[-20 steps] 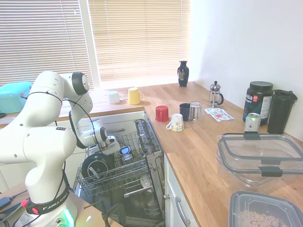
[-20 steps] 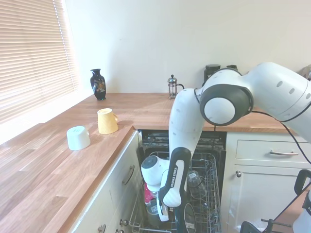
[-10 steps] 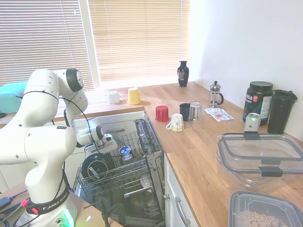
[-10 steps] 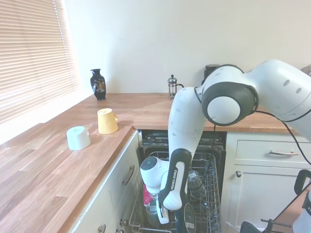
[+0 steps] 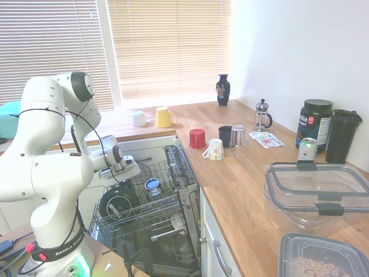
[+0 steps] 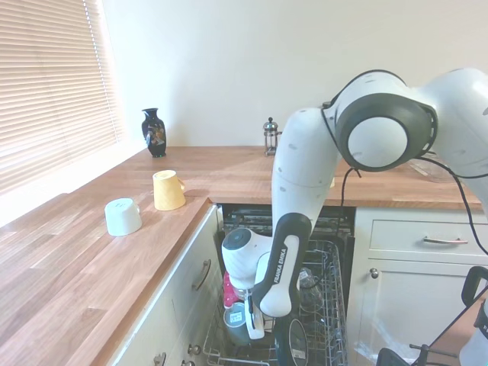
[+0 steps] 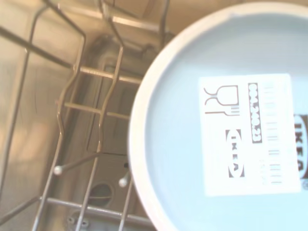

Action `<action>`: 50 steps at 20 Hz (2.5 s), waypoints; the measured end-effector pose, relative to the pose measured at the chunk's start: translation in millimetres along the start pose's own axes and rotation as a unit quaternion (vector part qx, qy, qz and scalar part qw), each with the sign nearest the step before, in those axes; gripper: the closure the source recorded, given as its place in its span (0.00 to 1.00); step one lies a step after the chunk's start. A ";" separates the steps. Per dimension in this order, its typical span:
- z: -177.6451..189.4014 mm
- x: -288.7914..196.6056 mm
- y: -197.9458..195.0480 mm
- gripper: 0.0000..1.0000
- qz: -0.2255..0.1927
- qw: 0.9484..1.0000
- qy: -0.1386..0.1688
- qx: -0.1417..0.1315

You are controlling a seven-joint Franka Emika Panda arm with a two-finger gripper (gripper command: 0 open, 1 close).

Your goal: Unload the gray mug from the dishwasher

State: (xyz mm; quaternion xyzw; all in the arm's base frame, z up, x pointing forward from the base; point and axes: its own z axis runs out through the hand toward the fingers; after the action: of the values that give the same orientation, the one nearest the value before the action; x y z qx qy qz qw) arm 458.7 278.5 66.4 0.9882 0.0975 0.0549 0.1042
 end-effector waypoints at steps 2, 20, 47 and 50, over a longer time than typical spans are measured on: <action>-9.9 -1.7 3.3 1.00 0.005 1.000 0.004 0.000; -137.6 31.5 72.3 1.00 0.116 0.991 0.050 0.040; -296.5 190.0 253.3 1.00 0.326 0.941 0.060 0.073; -287.7 208.7 264.7 1.00 0.336 0.939 0.048 0.062</action>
State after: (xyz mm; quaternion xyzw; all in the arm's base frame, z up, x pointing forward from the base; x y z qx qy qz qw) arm 673.0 123.4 421.8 0.9642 -0.2318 0.1281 0.0136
